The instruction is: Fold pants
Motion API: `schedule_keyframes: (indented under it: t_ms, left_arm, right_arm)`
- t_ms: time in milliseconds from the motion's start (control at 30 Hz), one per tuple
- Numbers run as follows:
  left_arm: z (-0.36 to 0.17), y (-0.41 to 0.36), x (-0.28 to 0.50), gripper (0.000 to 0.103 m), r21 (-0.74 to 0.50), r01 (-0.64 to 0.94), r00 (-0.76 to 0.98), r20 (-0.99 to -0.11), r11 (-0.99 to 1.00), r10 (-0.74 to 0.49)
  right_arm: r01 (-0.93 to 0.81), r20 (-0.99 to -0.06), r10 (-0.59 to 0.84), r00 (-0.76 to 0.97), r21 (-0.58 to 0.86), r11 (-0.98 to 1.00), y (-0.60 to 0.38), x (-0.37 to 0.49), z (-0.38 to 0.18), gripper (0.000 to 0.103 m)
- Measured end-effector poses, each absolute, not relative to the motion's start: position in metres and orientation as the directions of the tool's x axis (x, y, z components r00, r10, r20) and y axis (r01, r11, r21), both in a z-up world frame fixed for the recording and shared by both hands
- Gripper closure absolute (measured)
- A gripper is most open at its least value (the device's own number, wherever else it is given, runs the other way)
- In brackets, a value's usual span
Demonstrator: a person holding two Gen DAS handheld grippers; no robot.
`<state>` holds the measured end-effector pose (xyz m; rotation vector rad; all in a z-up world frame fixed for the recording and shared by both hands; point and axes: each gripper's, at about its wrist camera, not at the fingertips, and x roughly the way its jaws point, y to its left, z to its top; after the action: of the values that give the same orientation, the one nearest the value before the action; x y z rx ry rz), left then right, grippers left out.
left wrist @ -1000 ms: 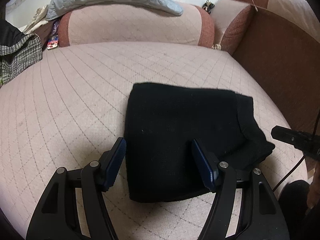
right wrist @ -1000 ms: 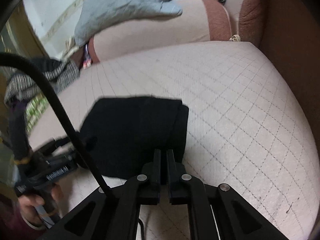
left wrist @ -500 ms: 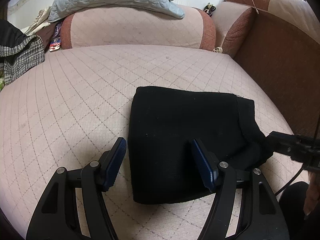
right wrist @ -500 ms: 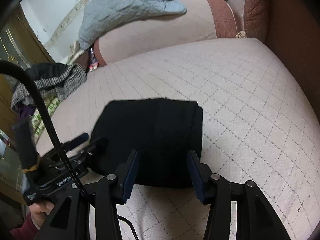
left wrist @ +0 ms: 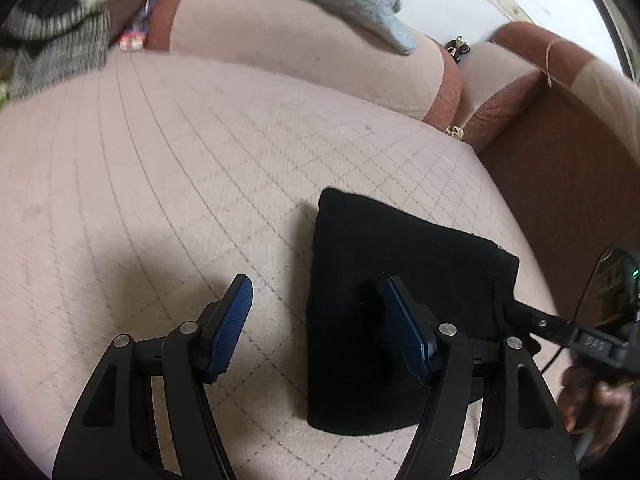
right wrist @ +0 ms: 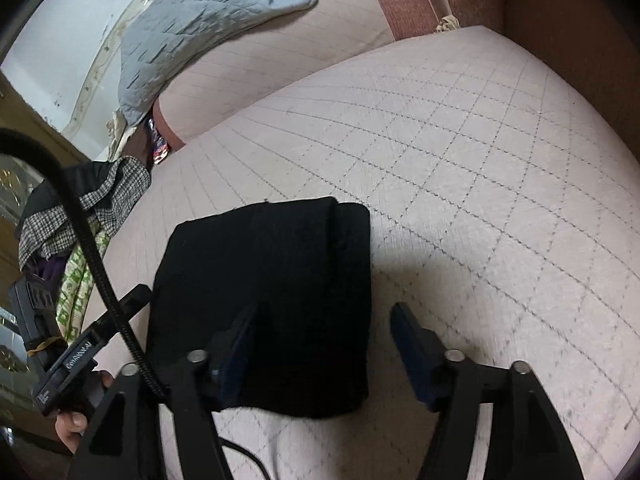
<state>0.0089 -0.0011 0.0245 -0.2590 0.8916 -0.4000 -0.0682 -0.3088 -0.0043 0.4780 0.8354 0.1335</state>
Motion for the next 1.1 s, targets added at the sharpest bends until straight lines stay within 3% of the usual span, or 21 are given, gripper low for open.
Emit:
schedule_keyframes:
  t_ms: [200, 367, 900, 1000, 1067, 1100]
  left_arm:
    - [0.009, 0.000, 0.026, 0.031, -0.484, 0.211, 0.493, -0.698, 0.849, -0.520]
    - [0.007, -0.007, 0.026, 0.025, -0.457, 0.226, 0.504, -0.701, 0.860, -0.504]
    - [0.004, -0.024, 0.035, 0.018, -0.409, 0.259, 0.524, -0.701, 0.875, -0.484]
    - [0.003, -0.027, 0.035, 0.018, -0.407, 0.270, 0.522, -0.699, 0.872, -0.488]
    - [0.004, -0.030, 0.034, 0.019, -0.416, 0.292, 0.511, -0.693, 0.861, -0.508]
    - [0.004, -0.033, 0.033, 0.028, -0.420, 0.317, 0.500, -0.688, 0.851, -0.526]
  right_arm:
    - [0.057, -0.673, 0.322, 0.666, 0.477, 0.877, -0.307, -0.060, -0.009, 0.034]
    - [0.044, -0.654, 0.335, 0.678, 0.491, 0.870, -0.311, -0.059, -0.015, 0.031]
    - [-0.003, -0.627, 0.345, 0.698, 0.479, 0.878, -0.300, -0.052, -0.016, 0.029]
    - [-0.032, -0.639, 0.329, 0.695, 0.430, 0.902, -0.290, -0.052, -0.015, 0.029]
    - [-0.035, -0.634, 0.308, 0.709, 0.405, 0.914, -0.286, -0.054, -0.013, 0.037]
    - [-0.034, -0.629, 0.301, 0.717, 0.400, 0.916, -0.285, -0.055, -0.011, 0.039]
